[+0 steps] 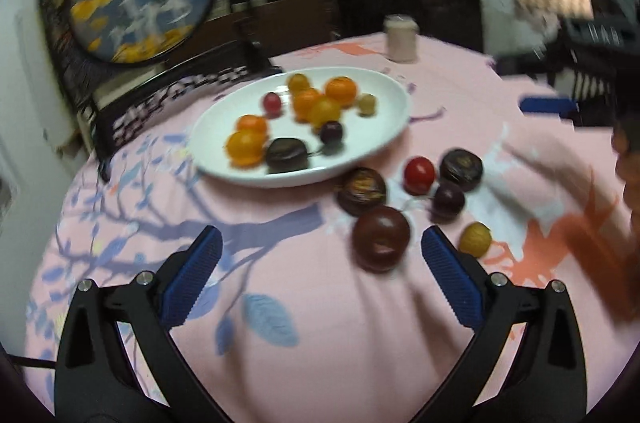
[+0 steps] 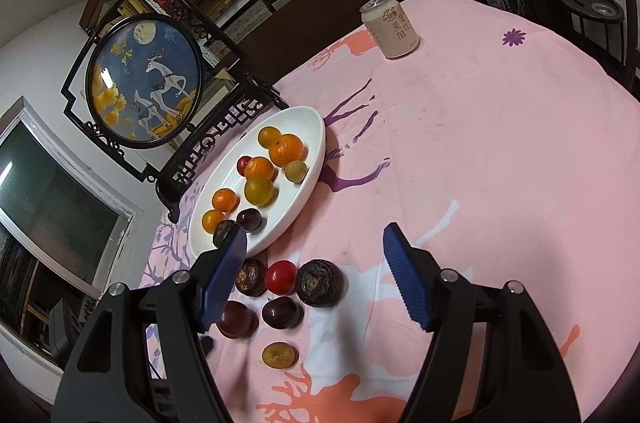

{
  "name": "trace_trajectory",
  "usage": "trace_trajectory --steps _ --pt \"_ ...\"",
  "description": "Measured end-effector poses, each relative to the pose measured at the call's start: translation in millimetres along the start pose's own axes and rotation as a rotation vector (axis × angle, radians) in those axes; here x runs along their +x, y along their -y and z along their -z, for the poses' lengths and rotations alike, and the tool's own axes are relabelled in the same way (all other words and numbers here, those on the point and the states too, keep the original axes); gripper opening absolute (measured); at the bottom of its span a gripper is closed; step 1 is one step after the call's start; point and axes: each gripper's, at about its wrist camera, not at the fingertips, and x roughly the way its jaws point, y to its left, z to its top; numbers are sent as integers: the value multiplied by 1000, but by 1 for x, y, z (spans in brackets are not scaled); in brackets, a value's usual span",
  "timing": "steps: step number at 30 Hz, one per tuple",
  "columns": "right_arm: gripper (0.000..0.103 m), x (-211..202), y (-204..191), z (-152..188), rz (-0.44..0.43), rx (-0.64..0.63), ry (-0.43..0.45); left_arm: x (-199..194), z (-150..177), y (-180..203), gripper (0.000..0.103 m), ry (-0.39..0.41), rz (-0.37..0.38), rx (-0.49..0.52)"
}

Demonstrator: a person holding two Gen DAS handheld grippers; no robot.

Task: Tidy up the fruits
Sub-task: 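Grasp a dark red plum with the left gripper while the right grasps a dark purple fruit, then carry plum and dark purple fruit onto the white plate and open both grippers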

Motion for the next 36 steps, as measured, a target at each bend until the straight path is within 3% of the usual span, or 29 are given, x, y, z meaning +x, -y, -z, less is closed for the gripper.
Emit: trace_trajectory --steps 3,5,10,13,17,21,27,31,36 --pt "71 -1 3 -1 0 -1 -2 9 -4 14 100 -17 18 51" --pt "71 -1 3 -1 5 -3 -3 11 -7 19 93 -21 30 72" --pt "71 2 2 0 14 -5 -11 30 -9 12 51 -112 124 16" --pt "71 5 0 1 18 -14 -23 44 -6 6 39 -175 205 -41" --pt "71 10 -4 5 18 -41 -53 39 -3 3 39 -162 218 -72" --pt "71 21 -10 11 26 -76 -102 26 -1 -16 39 -125 146 -133" --pt "58 38 -20 22 127 -177 -151 30 0 -49 39 -132 36 -231" --pt "45 48 -36 31 218 -326 -146 34 0 -54 39 -145 18 -243" --pt "44 64 -43 38 226 -394 -178 37 2 -53 39 -156 16 -240"
